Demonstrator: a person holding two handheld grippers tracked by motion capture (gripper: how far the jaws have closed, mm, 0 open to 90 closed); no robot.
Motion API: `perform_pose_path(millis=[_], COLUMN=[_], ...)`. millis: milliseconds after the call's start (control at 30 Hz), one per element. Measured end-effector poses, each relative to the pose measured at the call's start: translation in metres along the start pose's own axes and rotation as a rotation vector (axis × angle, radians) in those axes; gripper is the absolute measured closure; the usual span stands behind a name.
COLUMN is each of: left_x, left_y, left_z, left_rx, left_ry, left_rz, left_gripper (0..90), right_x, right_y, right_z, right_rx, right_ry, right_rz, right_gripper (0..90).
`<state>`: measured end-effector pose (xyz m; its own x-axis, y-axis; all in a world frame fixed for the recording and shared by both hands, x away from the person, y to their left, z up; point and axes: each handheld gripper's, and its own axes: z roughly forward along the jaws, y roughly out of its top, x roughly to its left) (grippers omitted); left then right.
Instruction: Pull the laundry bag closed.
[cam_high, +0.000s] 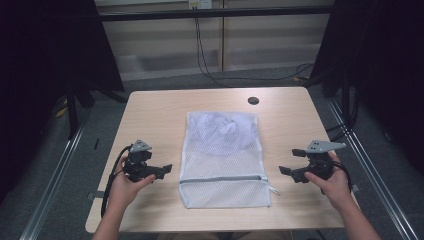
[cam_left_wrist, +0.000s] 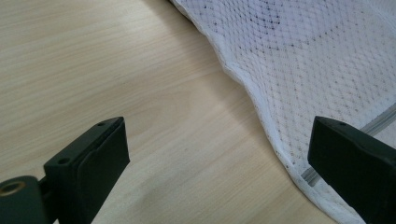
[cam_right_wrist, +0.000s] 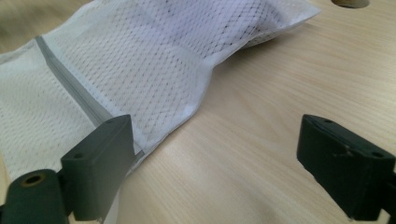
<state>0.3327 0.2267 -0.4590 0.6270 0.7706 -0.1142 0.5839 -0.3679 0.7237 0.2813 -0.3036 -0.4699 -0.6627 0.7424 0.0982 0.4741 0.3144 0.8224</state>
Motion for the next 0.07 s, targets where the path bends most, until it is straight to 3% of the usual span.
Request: perform_pose_path(millis=[67], left_x=[0.0008], left_y=[-0.0012], left_z=[0.0004], left_rx=[-0.006], left_ry=[0.005], left_rz=[-0.008], left_gripper=[4.8], right_x=[-0.0006], right_y=[-0.0004], right_z=[0.0002], right_rx=[0.0], right_ry=[0.004], right_rz=[0.0], right_gripper=[9.5])
